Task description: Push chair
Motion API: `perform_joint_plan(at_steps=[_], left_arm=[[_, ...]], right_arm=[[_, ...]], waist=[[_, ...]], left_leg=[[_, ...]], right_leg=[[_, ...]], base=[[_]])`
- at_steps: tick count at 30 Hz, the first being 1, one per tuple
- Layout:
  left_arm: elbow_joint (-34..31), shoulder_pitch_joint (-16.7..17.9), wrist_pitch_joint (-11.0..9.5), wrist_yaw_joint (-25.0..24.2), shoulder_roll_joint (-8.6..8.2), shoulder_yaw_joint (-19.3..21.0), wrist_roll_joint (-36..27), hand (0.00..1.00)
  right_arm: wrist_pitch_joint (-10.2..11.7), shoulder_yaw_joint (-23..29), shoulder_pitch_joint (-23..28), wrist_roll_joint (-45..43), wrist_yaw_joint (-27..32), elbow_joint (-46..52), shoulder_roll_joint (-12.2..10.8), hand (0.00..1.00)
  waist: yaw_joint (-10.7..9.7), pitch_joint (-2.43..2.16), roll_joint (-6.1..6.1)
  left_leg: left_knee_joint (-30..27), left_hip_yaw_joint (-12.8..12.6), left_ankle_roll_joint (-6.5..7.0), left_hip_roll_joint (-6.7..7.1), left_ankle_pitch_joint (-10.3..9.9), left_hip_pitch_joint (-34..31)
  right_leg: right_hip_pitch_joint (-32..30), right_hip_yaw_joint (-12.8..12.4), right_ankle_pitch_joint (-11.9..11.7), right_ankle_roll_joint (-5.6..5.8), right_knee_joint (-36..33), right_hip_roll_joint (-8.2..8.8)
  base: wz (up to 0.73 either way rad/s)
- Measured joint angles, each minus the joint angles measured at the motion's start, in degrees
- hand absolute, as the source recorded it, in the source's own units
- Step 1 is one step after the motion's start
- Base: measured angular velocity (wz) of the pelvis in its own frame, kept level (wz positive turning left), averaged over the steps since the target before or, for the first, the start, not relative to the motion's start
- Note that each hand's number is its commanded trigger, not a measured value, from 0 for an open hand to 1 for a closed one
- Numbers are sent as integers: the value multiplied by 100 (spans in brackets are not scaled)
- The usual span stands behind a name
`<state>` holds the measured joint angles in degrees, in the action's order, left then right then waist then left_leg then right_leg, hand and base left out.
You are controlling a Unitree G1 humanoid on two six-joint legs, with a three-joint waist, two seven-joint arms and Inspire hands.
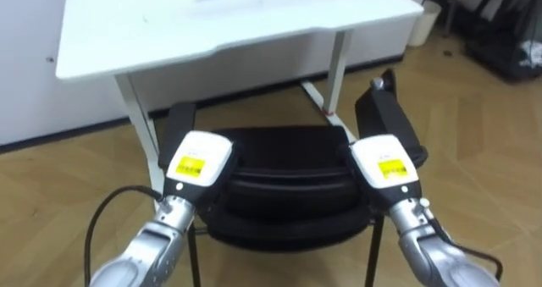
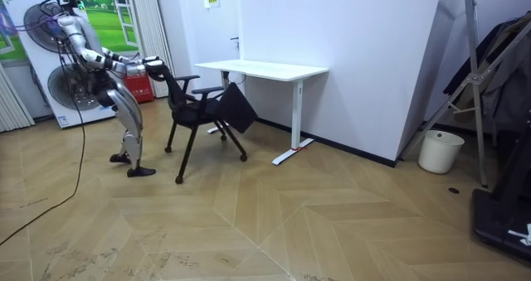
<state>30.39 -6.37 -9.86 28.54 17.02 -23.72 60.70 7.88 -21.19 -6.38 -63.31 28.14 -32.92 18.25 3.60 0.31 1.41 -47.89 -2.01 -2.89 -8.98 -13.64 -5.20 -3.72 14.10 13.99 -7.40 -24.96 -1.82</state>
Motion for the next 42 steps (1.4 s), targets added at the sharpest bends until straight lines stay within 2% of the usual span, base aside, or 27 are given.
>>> perform_joint_plan(at_steps=[1,4,5,8,9,11,12,14,16,18,19,21,23,24,25,26,27,29,30,31,32,33,36,37,39,41,42], left_arm=[[-6,13,0,7,-1,1,8,100],[-10,18,1,80,1,-3,20,100],[-27,52,0,120,2,-8,27,100],[-92,101,8,157,7,8,115,100],[-143,158,8,197,6,33,142,100],[-256,199,18,224,14,76,163,100],[-274,198,19,225,20,85,163,100],[-352,206,27,203,16,131,162,100],[-423,235,31,192,18,200,162,100],[-443,235,41,190,18,223,162,100],[-470,236,46,188,17,224,154,100],[-458,244,56,169,13,226,153,100],[-487,202,57,100,24,226,150,100],[-476,171,56,74,18,226,146,100],[-441,107,57,46,-2,225,121,100],[-429,60,56,-37,-20,219,115,100],[-420,49,56,-59,-26,211,115,100],[-330,56,27,-79,-26,129,121,100],[-294,60,9,-60,-23,106,125,100],[-231,65,-43,-17,14,77,133,100],[-224,30,-88,15,50,73,131,100],[-202,12,-106,12,61,73,123,100],[-124,-14,-201,60,150,80,113,100],[-102,-4,-232,86,177,80,113,100],[-120,17,-279,84,196,93,115,100],[-164,50,-288,97,245,103,89,100],[-178,70,-287,116,245,104,76,100]], right_arm=[[9,-2,-12,2,-6,-17,0,100],[26,-4,8,5,-51,-8,1,100],[29,-3,42,9,-33,12,1,100],[27,-3,90,5,11,24,0,100],[37,-4,96,-11,66,20,0,100],[34,-4,99,-17,164,63,5,100],[29,-3,94,-16,184,71,3,100],[1,8,84,-27,179,147,2,100],[-48,10,69,-27,170,259,2,100],[-53,10,38,-28,169,278,3,100],[-55,10,22,-27,170,274,3,100],[-48,10,24,-28,179,261,8,100],[-52,20,25,-1,187,263,1,100],[-69,26,15,2,190,268,5,100],[-124,7,-40,-1,181,242,1,100],[-172,-4,-37,-2,174,231,1,100],[-171,-3,-19,2,174,227,6,100],[-169,-2,146,39,171,215,-6,100],[-165,-3,186,56,174,219,-7,100],[-172,-4,269,67,194,236,-29,100],[-172,-5,297,63,234,264,-35,100],[-175,-10,304,62,250,259,-44,100],[-218,-66,336,55,369,166,-144,100],[-219,-65,371,42,403,159,-187,100],[-207,-48,439,11,436,210,-192,100],[-147,-43,453,4,553,219,-167,100],[-132,-43,453,-13,568,230,-150,100]], waist=[[26,15,38],[90,34,127],[97,27,154],[155,6,229],[148,7,224],[159,-5,204],[163,-5,204],[180,-22,203],[174,-18,209],[176,-20,228],[193,-16,234],[222,-19,324],[280,-32,444],[293,-30,448],[293,-16,432],[285,6,397],[278,23,392],[201,55,243],[202,42,142],[194,44,86],[202,54,56],[201,55,39],[89,68,6],[-5,66,-4],[-45,56,-11],[-230,50,11],[-275,49,14]], left_leg=[[36,-54,0,-29,-10,-67],[238,-136,-10,88,-31,-474],[555,-278,-12,101,-25,-644],[1674,-330,-7,292,101,-861],[2188,-391,8,373,314,-934],[3005,-727,57,406,846,-973],[3189,-733,94,460,993,-953],[3662,-714,200,586,1491,-758],[3755,-738,280,685,1640,-720],[3708,-736,307,774,1658,-674],[3627,-747,393,830,1713,-620],[3494,-874,501,955,1587,-539],[3366,-1238,630,1080,1306,-411],[3299,-1266,647,1109,1234,-399],[3135,-1291,698,1139,1058,-386],[2979,-1292,740,1171,862,-344],[2899,-1282,756,1170,751,-302],[2786,-1106,846,1098,408,-12],[2795,-1036,848,1078,347,76],[2859,-986,872,1040,270,223],[2871,-978,881,1017,192,295],[2875,-966,882,999,159,332],[2908,-789,834,929,-5,542],[2904,-704,793,887,-86,611],[2875,-533,691,863,-244,727],[2856,-255,570,855,-408,863],[2857,-187,528,855,-459,930]], right_leg=[[71,38,53,-52,4,11],[250,112,212,-8,72,80],[316,167,239,-4,152,89],[442,169,276,10,303,97],[544,242,257,0,433,95],[633,252,230,-63,534,51],[653,251,252,-53,544,50],[763,192,307,9,639,80],[796,170,376,67,634,131],[861,112,456,141,633,206],[930,76,529,190,627,261],[1029,37,658,303,610,413],[1108,15,818,454,433,653],[1060,28,857,520,237,719],[812,144,883,613,-566,913],[473,218,734,802,-1545,1172],[360,205,591,856,-1945,1264],[162,192,-209,887,-2767,1370],[128,187,-456,869,-2889,1358],[15,178,-487,907,-3120,1363],[-268,95,-230,888,-3309,1373],[-417,33,-158,873,-3329,1362],[-1036,-128,16,912,-2398,1183],[-1159,-250,-31,922,-1644,1076],[-1254,-350,-339,931,-340,957],[-1181,-675,-800,1024,1094,834],[-1120,-812,-908,1008,1354,810]], base=[[14],[7],[7],[8],[5],[4],[0],[0],[-2],[-9],[-9],[-7],[-10],[-10],[-3],[0],[13],[17],[8],[0],[0],[3],[30],[48],[43],[61],[60]])
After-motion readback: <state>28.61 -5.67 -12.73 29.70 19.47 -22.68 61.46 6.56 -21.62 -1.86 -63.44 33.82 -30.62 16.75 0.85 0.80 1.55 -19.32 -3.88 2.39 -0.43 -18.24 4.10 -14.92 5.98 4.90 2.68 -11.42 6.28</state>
